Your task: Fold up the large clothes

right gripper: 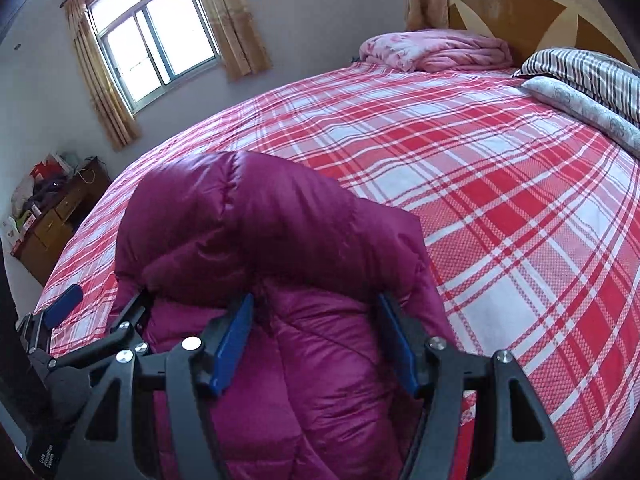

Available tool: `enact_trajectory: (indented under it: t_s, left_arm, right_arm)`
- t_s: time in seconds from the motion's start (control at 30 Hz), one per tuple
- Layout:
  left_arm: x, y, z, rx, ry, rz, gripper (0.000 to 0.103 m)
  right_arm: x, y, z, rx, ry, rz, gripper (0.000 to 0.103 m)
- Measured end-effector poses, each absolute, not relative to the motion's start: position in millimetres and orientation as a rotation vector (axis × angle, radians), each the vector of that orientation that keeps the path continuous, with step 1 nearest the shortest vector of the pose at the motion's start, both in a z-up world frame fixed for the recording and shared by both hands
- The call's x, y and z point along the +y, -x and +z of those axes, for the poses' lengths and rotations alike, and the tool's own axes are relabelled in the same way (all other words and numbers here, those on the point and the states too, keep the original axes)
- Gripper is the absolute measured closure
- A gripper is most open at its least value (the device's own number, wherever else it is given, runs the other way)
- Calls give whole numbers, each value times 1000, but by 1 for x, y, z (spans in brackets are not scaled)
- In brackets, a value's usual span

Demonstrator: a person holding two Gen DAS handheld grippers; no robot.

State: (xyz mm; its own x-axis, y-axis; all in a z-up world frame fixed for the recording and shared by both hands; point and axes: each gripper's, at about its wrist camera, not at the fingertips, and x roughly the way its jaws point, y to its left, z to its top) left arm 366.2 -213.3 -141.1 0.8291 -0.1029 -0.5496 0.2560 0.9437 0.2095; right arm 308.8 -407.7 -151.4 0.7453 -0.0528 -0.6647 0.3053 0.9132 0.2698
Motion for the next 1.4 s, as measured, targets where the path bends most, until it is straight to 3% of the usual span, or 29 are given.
enact_trajectory:
  t_s: [1.4]
  left_arm:
    - [-219, -382, -154, 630, -296, -212, 4]
  right_arm:
    - [-409, -319, -170, 778, -410, -237, 27]
